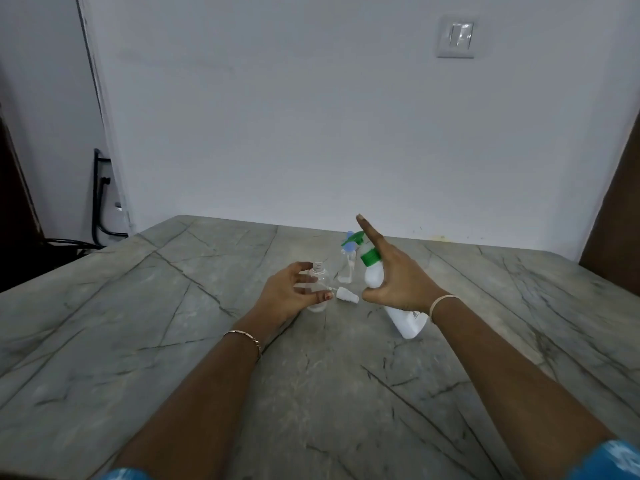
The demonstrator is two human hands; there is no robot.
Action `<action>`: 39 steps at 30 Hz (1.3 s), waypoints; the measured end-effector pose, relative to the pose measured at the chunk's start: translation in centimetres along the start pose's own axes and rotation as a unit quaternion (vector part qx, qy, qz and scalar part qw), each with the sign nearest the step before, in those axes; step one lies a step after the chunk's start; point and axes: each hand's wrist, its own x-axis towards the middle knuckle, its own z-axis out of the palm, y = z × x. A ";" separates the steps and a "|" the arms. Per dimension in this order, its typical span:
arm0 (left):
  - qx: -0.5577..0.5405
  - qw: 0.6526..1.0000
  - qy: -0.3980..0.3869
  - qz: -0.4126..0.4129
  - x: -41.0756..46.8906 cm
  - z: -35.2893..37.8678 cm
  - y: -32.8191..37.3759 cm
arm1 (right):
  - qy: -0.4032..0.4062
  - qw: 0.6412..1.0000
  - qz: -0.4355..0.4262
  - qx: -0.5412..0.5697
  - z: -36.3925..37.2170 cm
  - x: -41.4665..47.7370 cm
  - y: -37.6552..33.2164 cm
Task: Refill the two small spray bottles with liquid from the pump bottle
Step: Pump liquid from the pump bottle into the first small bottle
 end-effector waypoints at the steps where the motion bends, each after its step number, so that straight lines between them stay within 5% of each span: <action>1: -0.001 1.000 0.005 0.005 -0.1 0.0 0.1 | -0.011 1.000 -0.003 -0.007 0.2 0.1 -0.2; 23: 0.008 1.000 -0.001 0.020 0.2 -0.1 0.2 | -0.103 0.991 -0.019 -0.077 1.6 1.3 -1.5; 39: 0.024 1.000 -0.013 0.005 0.0 -0.5 0.8 | -0.094 0.993 -0.020 -0.074 2.2 2.0 -1.8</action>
